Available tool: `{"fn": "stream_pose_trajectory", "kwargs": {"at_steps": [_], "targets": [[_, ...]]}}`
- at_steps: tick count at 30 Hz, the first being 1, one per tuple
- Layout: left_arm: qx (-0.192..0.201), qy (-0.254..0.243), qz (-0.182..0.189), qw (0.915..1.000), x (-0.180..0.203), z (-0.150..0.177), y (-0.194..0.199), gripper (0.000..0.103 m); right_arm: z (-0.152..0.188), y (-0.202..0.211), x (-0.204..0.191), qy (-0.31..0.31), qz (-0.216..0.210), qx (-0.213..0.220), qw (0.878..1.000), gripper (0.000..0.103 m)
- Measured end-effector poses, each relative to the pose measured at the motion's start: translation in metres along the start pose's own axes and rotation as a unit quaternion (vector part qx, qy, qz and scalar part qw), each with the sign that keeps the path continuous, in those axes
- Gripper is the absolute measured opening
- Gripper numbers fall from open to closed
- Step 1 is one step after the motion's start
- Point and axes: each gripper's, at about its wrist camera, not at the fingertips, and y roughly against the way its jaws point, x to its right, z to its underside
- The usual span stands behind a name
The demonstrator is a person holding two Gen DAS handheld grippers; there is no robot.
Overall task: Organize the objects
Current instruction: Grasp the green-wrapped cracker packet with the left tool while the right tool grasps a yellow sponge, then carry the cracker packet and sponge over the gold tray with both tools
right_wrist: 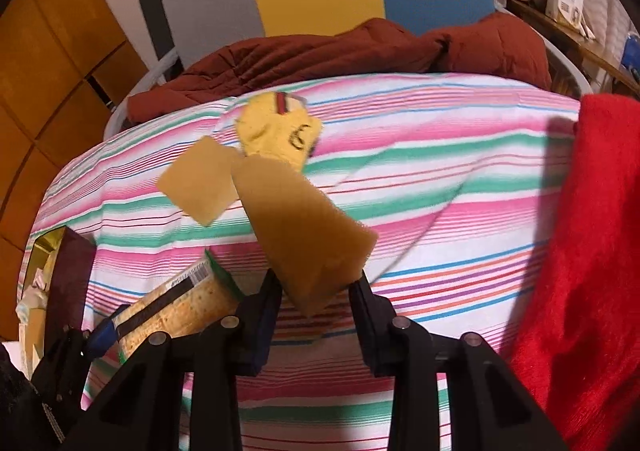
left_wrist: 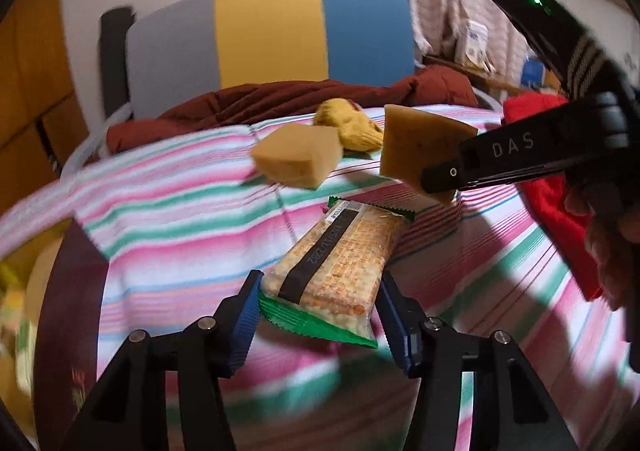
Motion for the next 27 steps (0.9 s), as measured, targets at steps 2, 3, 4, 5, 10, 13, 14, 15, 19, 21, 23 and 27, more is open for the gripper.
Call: {"fn": "stream_pose_trajectory", "kwargs": {"at_steps": [2,3,4,5,10,13,14,15,19,21,23,27], "targets": [[-0.002,0.024,0.013,0.9996,-0.007,0.007,0.007,0.056,0.001,0.001,-0.006,0.014,-0.008,0.003,1.0,0.033],[-0.002,0.031,0.015,0.9994,-0.008,0.01,0.01,0.056,0.002,0.0,-0.011,0.022,-0.012,0.005,1.0,0.033],[-0.003,0.042,0.021,0.9989,-0.012,0.014,0.014,0.056,0.003,-0.001,-0.014,0.028,-0.014,0.006,1.0,0.033],[-0.004,0.049,0.025,0.9985,-0.013,0.018,0.018,0.056,0.005,0.0,-0.016,0.033,-0.018,0.006,0.999,0.033],[-0.021,0.088,0.058,0.9942,-0.022,0.035,0.034,0.056,0.01,-0.001,-0.028,0.044,-0.031,0.012,0.998,0.033],[-0.029,0.087,0.065,0.9937,-0.021,0.043,0.047,0.056,0.013,0.0,-0.033,0.051,-0.039,0.021,0.998,0.033],[-0.028,0.089,0.071,0.9931,-0.022,0.045,0.053,0.056,0.014,0.0,-0.034,0.051,-0.042,0.023,0.998,0.033],[-0.026,0.095,0.08,0.9919,-0.023,0.047,0.06,0.056,0.016,0.001,-0.035,0.051,-0.046,0.025,0.997,0.033],[-0.014,0.123,0.11,0.9861,-0.034,0.054,0.089,0.055,0.02,-0.002,-0.045,0.048,-0.072,0.025,0.996,0.033],[-0.005,0.132,0.118,0.9842,-0.042,0.058,0.104,0.054,0.024,0.0,-0.048,0.04,-0.085,0.027,0.995,0.033],[0.0,0.14,0.121,0.9827,-0.05,0.059,0.116,0.053,0.028,0.001,-0.052,0.034,-0.096,0.027,0.994,0.033],[0.015,0.179,0.132,0.9749,-0.071,0.062,0.137,0.053,0.039,0.009,-0.071,0.036,-0.112,0.034,0.992,0.033]]}}
